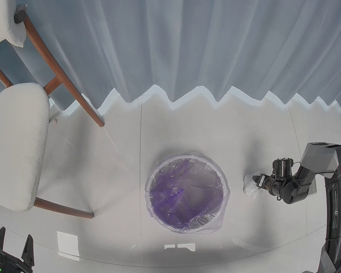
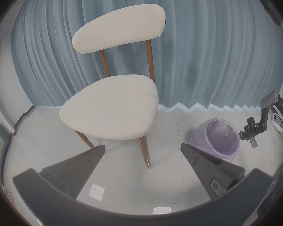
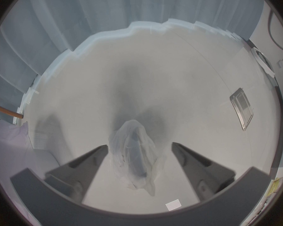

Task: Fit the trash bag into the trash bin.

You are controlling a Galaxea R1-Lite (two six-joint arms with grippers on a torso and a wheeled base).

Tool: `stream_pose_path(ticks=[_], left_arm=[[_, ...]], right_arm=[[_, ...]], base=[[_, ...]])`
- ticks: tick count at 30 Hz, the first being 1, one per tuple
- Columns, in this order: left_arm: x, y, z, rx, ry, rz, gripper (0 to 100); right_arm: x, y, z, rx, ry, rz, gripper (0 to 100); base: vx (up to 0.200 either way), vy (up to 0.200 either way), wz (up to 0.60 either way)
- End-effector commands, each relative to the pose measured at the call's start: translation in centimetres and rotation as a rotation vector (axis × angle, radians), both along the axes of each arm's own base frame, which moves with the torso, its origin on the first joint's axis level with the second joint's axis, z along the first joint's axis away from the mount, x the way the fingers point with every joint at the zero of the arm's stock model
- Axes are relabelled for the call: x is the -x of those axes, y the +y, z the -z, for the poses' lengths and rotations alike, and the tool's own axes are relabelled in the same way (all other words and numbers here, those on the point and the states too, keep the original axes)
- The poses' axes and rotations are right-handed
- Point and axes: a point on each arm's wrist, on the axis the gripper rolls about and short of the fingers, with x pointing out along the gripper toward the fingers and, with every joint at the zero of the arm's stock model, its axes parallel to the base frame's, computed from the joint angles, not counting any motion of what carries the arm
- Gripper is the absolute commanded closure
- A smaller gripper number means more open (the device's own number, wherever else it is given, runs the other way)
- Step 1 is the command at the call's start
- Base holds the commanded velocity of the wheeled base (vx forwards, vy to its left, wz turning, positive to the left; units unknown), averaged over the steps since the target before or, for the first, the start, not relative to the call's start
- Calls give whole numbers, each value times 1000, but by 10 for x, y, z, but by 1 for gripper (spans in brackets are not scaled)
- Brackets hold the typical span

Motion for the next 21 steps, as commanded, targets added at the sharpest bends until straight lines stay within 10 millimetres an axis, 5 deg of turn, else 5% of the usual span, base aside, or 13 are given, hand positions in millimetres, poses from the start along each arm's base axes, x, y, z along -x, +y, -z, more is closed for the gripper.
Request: stream_pose_path(ticks=[1,6,10,16,21], left_arm=[[-1,0,3,4,13,-1,0],[-1,0,3,4,15,-1,0],[-1,0,3,5,13,-1,0],[-1,0,3,4,13,-1,0],[-1,0,4,5,14,-1,0]], right_arm=[[-8,1,2,-16,0,4,100],[-4,4,0,-44,-18,12,100],[25,8,-50,-95,-141,-25,100],[114,4,-156,-111,-312,-56,100],[195,49,-202,-177,-443,-304,100]], base=[[0,0,0],[0,0,0],[0,0,0],[0,0,0],[0,0,0]])
